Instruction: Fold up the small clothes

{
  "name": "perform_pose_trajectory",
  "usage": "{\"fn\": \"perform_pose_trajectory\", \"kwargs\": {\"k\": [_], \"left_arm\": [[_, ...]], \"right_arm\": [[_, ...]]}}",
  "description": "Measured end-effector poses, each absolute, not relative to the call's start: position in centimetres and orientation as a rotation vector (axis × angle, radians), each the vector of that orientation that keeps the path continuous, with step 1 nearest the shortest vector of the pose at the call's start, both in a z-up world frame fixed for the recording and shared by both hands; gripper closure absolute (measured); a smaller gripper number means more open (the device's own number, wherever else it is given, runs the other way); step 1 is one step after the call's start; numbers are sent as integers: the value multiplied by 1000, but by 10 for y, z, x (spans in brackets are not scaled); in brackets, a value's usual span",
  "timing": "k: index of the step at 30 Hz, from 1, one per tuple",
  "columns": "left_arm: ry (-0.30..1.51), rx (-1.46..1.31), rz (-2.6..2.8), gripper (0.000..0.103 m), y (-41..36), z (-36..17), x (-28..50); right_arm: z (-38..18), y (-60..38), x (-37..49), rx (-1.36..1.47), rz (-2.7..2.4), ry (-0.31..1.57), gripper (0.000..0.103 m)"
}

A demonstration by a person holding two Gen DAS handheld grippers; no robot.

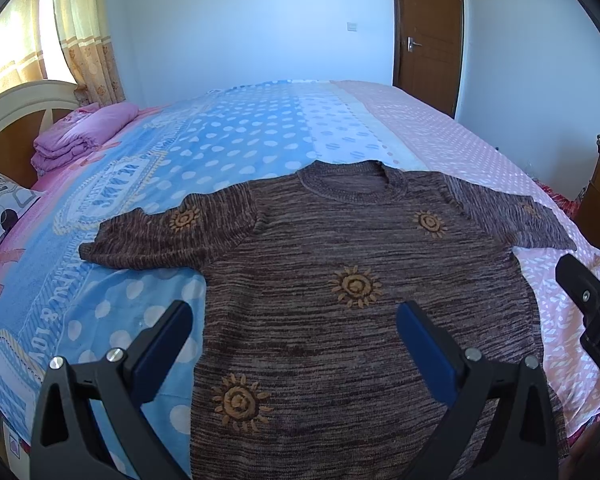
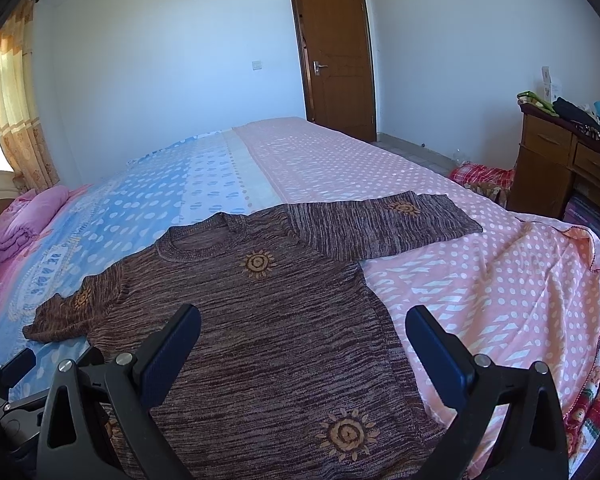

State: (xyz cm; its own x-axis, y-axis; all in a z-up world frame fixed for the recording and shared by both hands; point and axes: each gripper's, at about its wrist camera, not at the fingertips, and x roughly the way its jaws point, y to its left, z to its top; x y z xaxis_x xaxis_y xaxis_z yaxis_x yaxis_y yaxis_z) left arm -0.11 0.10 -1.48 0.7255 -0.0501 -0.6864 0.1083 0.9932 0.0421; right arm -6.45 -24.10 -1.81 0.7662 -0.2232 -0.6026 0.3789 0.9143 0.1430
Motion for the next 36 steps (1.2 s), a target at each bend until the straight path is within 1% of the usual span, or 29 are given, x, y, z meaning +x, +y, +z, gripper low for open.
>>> {"fn": "perform_pose_trajectory", "kwargs": {"k": [15, 21, 28, 36], "left_arm": [[755, 80, -93, 0, -2, -17, 0], [750, 74, -74, 0, 4, -19, 11], [705, 65, -50, 0, 17, -13, 26], [642, 46, -49, 0, 29, -16, 55]], "right_arm": [[-17, -242, -60, 264, -330, 622, 1], [-7, -247, -46, 238, -355, 611, 1], [14, -254, -22, 183, -376, 577, 1], [10, -284, 10, 132, -438, 585, 1]]}}
